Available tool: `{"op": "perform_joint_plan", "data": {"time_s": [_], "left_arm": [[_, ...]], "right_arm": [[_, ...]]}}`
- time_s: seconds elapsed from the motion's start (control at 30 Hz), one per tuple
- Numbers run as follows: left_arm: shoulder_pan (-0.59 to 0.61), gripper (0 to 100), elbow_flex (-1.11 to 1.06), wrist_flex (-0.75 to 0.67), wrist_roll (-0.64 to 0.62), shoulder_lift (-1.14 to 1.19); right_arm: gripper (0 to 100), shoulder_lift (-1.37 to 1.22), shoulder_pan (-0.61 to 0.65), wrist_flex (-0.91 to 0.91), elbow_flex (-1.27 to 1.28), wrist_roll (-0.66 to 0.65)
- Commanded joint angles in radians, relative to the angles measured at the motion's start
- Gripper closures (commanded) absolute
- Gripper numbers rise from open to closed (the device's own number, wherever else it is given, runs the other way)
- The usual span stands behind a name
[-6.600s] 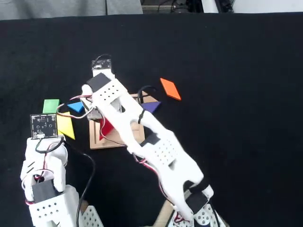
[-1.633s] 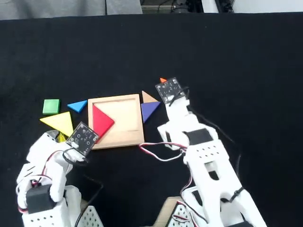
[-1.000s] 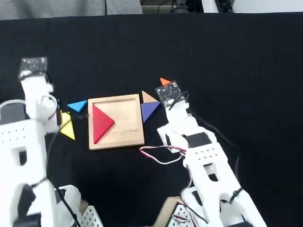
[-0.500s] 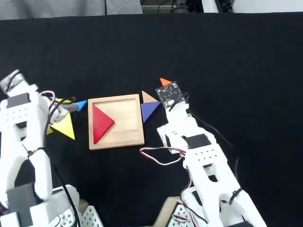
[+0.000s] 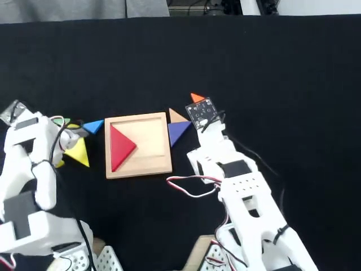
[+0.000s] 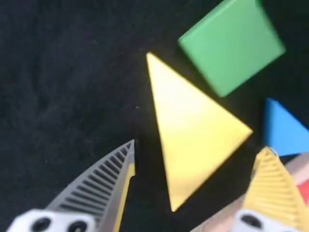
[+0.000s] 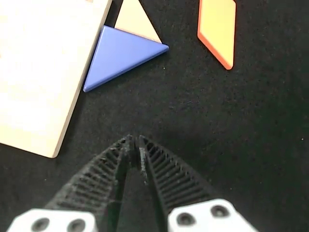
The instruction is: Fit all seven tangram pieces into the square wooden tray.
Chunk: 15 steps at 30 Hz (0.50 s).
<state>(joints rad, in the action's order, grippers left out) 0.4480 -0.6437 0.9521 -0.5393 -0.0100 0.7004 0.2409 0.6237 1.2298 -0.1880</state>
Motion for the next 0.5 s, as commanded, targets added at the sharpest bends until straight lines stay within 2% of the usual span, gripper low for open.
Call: {"op": "perform_joint_plan", "data": {"time_s": [0.0, 0.4, 0.47], "left_arm": [[0.007, 63, 0.068, -0.011, -0.023, 0.071], [0.007, 63, 0.191, -0.008, -0.055, 0.183], [0.007, 63, 0.191, -0.009, -0.107, 0.183]], "right_arm": [[98.3, 0.039, -0.008, -0.021, -0.008, -0.008], [98.3, 0.039, -0.008, -0.021, -0.008, -0.008], [98.3, 0.039, -0.008, -0.021, -0.008, -0.008]]}}
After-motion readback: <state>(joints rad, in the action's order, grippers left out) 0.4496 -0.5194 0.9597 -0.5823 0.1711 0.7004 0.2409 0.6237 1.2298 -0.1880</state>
